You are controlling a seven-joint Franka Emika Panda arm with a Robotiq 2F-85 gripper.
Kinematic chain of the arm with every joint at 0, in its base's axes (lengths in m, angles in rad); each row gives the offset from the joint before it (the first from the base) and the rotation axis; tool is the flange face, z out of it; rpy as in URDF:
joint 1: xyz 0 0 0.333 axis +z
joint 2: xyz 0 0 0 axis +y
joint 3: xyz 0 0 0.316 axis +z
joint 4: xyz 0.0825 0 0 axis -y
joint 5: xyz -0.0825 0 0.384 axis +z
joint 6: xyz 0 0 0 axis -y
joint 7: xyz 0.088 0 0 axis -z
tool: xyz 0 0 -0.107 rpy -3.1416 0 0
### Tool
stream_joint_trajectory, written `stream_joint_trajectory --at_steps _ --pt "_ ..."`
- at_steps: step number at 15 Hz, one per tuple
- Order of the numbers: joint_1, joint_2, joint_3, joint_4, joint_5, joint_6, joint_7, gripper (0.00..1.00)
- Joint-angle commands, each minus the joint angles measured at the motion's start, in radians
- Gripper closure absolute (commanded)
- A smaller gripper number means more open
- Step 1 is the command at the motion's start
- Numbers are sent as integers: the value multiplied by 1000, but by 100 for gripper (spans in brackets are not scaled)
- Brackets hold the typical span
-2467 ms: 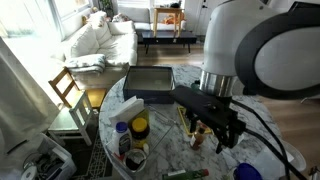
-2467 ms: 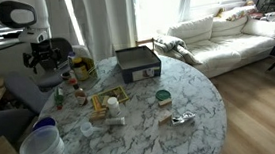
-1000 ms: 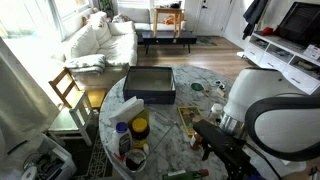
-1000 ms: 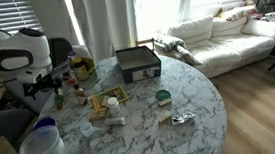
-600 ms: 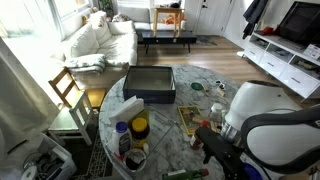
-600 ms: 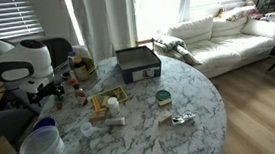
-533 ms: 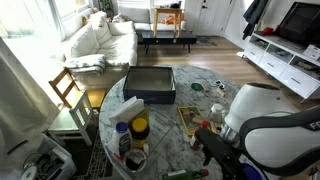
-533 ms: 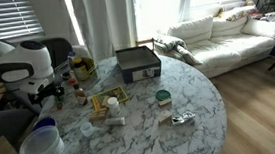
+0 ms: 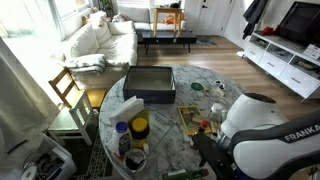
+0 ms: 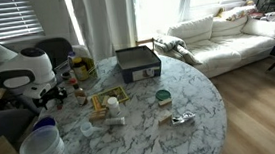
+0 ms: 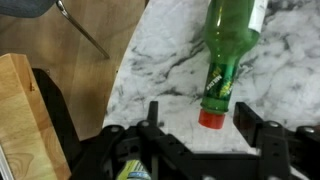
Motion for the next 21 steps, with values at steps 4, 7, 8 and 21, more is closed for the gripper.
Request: stream_joint_trajectory --at_steps 4,7,8,21 --pt "9 85 18 32 44 81 -44 31" --pt "13 119 18 50 28 90 -37 57" --pt "15 126 18 56 24 93 -32 63" --pt "69 97 -142 137 -491 30 201 92"
